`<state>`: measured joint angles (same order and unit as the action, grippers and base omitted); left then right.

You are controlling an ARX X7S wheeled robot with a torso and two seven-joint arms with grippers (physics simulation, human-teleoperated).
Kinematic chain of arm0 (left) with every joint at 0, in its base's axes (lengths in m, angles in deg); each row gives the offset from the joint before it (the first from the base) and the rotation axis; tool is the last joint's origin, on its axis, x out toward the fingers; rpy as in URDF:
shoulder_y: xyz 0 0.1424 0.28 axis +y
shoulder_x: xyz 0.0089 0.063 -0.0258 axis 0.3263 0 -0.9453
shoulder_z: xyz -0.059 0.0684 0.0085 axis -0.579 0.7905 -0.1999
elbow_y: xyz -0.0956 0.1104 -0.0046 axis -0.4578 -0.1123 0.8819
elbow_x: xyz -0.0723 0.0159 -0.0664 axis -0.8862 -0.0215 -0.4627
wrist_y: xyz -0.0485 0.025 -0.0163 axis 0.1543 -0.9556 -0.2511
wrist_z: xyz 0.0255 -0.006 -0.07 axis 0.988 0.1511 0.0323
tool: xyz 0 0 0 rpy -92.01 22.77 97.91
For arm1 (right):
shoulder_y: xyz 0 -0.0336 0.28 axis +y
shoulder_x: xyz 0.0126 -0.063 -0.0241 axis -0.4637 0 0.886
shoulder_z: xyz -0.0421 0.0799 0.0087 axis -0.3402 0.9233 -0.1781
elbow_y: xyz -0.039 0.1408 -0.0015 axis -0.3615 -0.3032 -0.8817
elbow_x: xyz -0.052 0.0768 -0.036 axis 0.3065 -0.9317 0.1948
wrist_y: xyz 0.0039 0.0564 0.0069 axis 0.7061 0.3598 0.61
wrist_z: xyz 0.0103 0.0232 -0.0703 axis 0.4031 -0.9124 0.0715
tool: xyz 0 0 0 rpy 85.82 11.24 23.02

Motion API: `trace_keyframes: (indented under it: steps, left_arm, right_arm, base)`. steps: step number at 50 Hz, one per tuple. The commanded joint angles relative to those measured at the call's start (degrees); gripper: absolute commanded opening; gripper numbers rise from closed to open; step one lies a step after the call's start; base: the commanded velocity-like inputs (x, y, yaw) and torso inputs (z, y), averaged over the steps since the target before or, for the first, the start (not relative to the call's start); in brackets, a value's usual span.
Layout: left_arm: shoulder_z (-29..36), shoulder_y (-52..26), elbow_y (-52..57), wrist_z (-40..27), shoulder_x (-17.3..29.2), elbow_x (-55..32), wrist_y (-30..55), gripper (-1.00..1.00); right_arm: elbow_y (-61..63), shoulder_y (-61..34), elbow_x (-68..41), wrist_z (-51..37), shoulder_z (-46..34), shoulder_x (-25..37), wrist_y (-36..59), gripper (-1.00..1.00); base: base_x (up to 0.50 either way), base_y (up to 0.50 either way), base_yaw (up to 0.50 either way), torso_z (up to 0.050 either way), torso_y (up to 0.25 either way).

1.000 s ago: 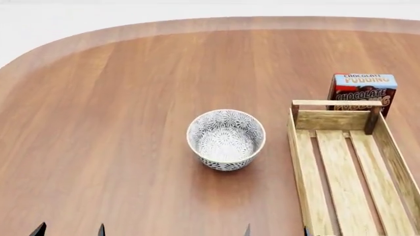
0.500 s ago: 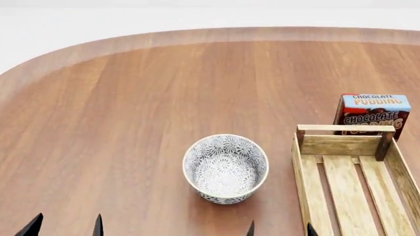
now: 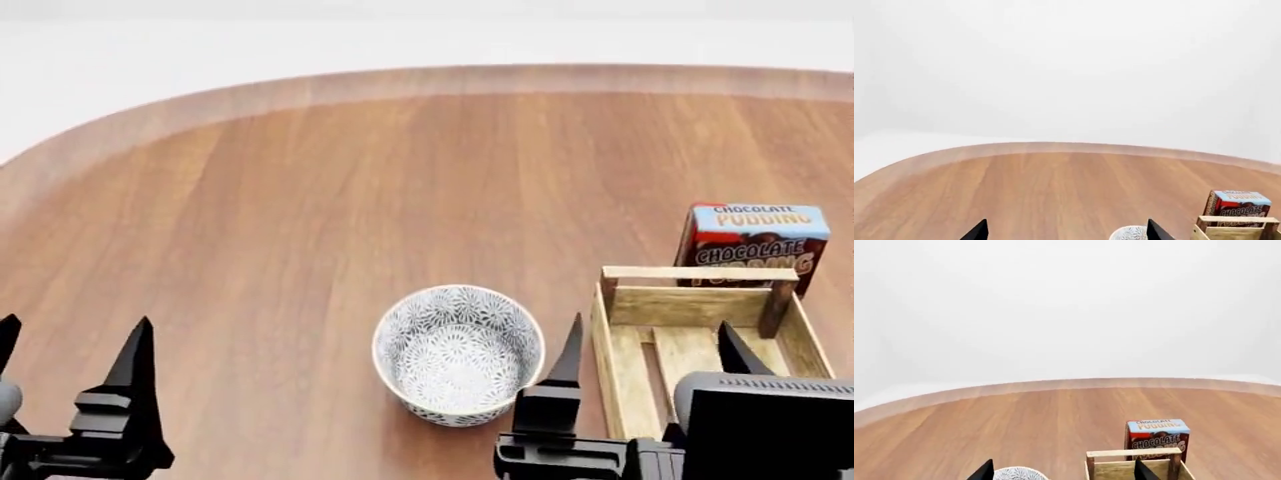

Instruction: Pick up the bowl on the left and put it in the tray.

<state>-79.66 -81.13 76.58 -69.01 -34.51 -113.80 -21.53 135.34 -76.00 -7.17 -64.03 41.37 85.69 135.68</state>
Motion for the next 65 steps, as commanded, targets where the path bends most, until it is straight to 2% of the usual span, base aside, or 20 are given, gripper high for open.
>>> trace_keyframes:
  steps: [1,5,6,23,31,50,58,65]
  left_arm:
    - [-2.6,-2.1,4.1,-1.9,1.0,-4.2,5.7,1.0]
    - [-2.4,-1.8,3.8,-2.0,0.9,-4.1,5.3,1.0]
    - [-3.2,-2.2,3.3,-3.1,0.4,-5.2,6.7,1.0]
    - [-2.2,-2.9,4.0,-4.8,1.0,-5.3,7.9,1.0]
    - [-1.1,-1.2,4.8,-2.3,1.7,-3.4,3.7,1.0]
    - [-0.6,-0.9,4.5,-3.2,2.1,-2.5,2.8,1.0]
    - [-0.3,-0.4,4.3,-3.1,2.2,-2.2,2.2,1.0]
    - [0.2,0.9,3.3,-2.8,2.0,-1.8,1.1,1.0]
  right_arm:
    - [4.0,-3.4,-4.0,-1.4,2.9,1.6,6.6,1.0]
    - [4.2,-3.3,-4.0,-1.4,2.8,1.6,6.0,1.0]
    - [4.7,-2.2,-1.8,0.0,0.1,3.3,3.5,1.0]
    - [4.0,-2.7,-2.7,0.0,0.2,4.5,2.8,1.0]
    - [2.4,-1.8,-0.8,1.2,-2.0,5.6,0.3,1.0]
    - [3.1,-0.9,0.7,3.0,-5.9,8.0,-1.8,1.0]
    - [-2.6,-5.7,5.0,5.2,-11.9,11.0,-2.1,1.0]
    - [-6.7,-15.4,13.5,9.2,-24.9,17.0,-1.4,1.0]
  base:
    - [0.0,0.0,0.0,0.05,0.0]
    - [0.0,0.0,0.0,0.05,0.0]
    - [0.0,0.0,0.0,0.05,0.0]
    - [0.0,0.0,0.0,0.049,0.0]
    - [0.0,0.0,0.0,0.0,0.0]
    - [0.0,0.0,0.0,0.0,-0.25]
    - [0.0,0.0,0.0,0.0,-0.25]
    - [0.0,0.0,0.0,0.0,-0.25]
